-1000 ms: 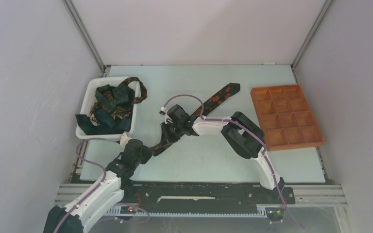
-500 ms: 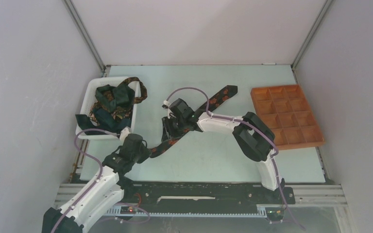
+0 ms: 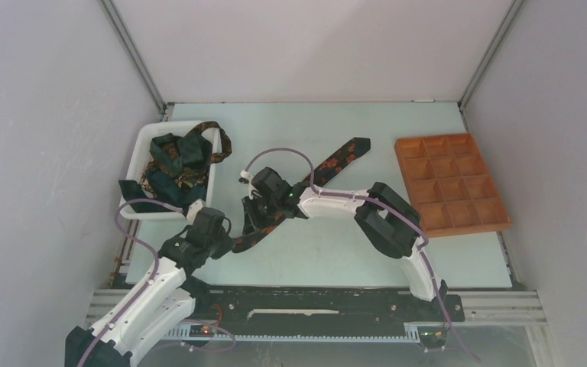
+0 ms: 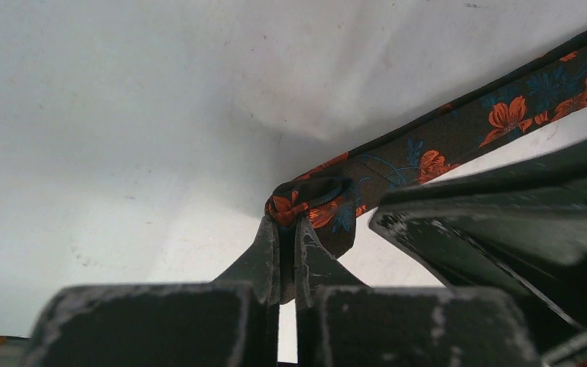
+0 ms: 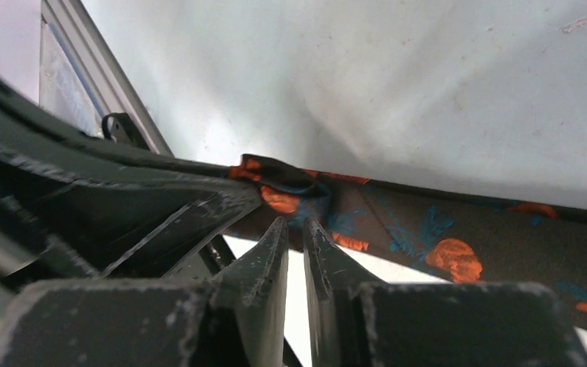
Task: Roll the ties
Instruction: Roll the tie at the center of the board.
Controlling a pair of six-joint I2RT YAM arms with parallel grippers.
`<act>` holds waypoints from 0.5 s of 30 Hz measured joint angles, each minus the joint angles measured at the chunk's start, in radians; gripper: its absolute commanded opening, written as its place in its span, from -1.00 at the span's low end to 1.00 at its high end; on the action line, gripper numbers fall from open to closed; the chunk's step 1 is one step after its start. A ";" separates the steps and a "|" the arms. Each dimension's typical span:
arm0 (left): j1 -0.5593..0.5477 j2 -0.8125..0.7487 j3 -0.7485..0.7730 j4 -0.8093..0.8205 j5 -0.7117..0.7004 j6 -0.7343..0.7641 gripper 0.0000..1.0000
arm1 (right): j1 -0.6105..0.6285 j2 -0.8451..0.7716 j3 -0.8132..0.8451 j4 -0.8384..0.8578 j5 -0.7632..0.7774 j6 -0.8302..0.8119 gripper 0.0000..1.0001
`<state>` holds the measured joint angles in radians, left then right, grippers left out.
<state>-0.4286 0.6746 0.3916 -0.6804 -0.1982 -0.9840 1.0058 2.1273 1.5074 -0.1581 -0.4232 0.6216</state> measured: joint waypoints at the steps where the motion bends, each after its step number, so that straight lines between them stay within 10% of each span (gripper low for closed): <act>1: 0.000 0.000 0.002 -0.004 0.000 0.000 -1.00 | 0.000 0.008 0.002 0.002 -0.002 0.000 -0.71; 15: 0.000 0.025 0.018 -0.026 0.000 0.000 -1.00 | 0.005 0.093 0.010 0.032 -0.035 0.026 -0.78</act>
<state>-0.4286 0.6994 0.4091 -0.7067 -0.1986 -0.9840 1.0103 2.2200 1.5177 -0.1257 -0.4580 0.6476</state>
